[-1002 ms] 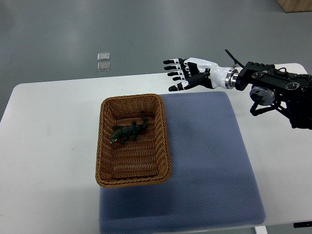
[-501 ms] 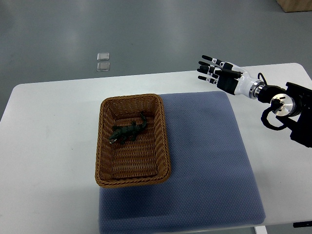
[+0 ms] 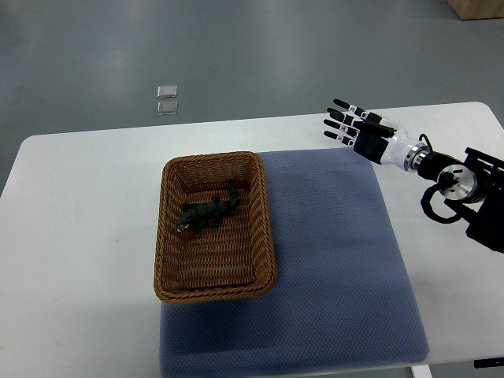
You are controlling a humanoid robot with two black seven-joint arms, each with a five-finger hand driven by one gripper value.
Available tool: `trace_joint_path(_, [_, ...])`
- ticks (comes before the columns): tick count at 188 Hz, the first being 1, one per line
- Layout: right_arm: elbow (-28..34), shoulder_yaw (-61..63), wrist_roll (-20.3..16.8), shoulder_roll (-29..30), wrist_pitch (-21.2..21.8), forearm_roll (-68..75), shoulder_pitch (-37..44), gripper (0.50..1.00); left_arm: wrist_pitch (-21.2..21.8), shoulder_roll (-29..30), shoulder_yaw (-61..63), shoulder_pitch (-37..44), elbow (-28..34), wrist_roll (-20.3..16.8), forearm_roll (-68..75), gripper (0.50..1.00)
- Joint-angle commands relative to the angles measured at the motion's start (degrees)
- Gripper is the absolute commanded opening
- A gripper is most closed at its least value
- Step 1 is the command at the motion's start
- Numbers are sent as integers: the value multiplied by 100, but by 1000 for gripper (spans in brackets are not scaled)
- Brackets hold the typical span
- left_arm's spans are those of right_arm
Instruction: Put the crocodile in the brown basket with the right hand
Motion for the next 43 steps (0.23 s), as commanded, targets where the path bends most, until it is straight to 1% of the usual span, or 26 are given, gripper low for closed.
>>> trace_joint_path(1, [0, -3, 4, 0, 2, -57, -10, 928, 0, 0, 0, 0, 0, 0, 0, 1000])
trace_joint_path(43, [0, -21, 4, 18, 73, -74, -10, 928, 0, 0, 0, 0, 0, 0, 0, 1000])
